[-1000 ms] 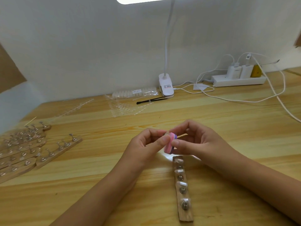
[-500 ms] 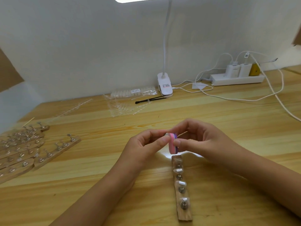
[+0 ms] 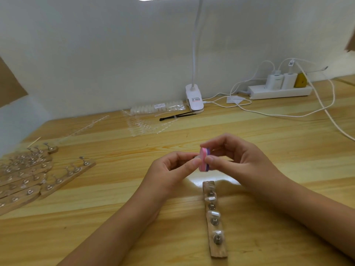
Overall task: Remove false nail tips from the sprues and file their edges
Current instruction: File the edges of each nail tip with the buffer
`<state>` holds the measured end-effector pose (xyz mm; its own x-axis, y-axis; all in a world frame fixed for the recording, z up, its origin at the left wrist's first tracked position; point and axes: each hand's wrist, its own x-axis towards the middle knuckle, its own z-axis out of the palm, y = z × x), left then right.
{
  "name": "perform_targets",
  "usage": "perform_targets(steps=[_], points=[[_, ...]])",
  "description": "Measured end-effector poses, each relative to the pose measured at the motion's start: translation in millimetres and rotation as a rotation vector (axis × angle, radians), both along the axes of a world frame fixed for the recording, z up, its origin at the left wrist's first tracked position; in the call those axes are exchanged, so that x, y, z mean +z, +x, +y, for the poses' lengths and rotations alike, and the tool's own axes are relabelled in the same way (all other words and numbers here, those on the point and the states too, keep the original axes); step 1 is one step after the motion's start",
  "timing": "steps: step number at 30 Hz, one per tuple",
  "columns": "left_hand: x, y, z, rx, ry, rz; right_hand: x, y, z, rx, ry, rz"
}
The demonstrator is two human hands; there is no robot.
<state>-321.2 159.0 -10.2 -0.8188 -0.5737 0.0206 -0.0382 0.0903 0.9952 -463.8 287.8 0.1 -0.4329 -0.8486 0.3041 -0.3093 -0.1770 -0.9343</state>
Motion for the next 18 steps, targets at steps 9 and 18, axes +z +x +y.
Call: perform_targets(steps=[9, 18], points=[[0.7, -0.6, -0.2, -0.001, 0.0, -0.005, 5.2, -4.1, 2.8, -0.017, -0.043, 0.016], [0.4, -0.9, -1.1, 0.011, 0.004, -0.011, 5.5, -4.3, 3.4, 0.112, 0.121, 0.033]])
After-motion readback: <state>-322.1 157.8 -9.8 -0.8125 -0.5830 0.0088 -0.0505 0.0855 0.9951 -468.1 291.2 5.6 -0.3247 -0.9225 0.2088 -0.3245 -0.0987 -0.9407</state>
